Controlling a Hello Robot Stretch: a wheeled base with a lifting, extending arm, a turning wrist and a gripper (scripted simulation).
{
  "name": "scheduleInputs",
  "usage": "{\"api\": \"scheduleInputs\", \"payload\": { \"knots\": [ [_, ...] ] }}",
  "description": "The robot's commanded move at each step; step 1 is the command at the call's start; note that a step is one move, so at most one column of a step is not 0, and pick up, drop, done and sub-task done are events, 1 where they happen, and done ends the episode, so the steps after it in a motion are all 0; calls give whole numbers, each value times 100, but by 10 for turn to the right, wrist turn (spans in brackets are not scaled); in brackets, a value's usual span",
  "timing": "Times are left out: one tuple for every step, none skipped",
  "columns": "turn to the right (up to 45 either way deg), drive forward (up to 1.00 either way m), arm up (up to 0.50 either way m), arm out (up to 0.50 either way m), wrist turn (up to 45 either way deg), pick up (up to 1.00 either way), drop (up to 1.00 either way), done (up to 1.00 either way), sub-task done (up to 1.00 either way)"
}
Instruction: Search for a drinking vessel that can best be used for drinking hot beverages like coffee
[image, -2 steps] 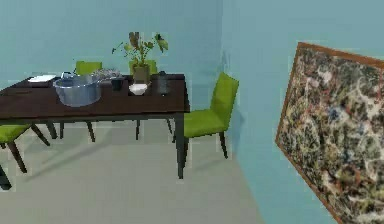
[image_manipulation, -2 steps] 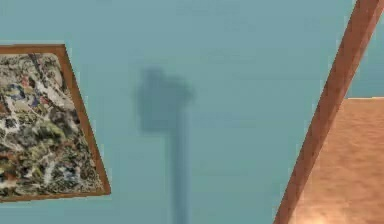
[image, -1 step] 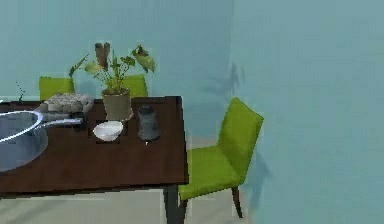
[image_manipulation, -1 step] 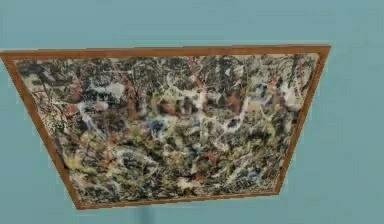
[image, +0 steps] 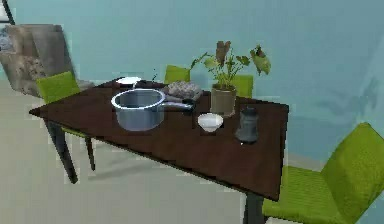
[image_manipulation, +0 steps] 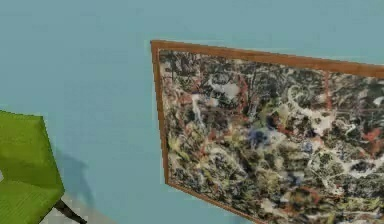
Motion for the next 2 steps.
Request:
{"api": "scheduleInputs", "payload": {
  "knots": [
    [0, 100, 0, 0, 0, 0, 0, 0, 0],
    [0, 0, 0, 0, 0, 0, 0, 100, 0]
  ]
}}
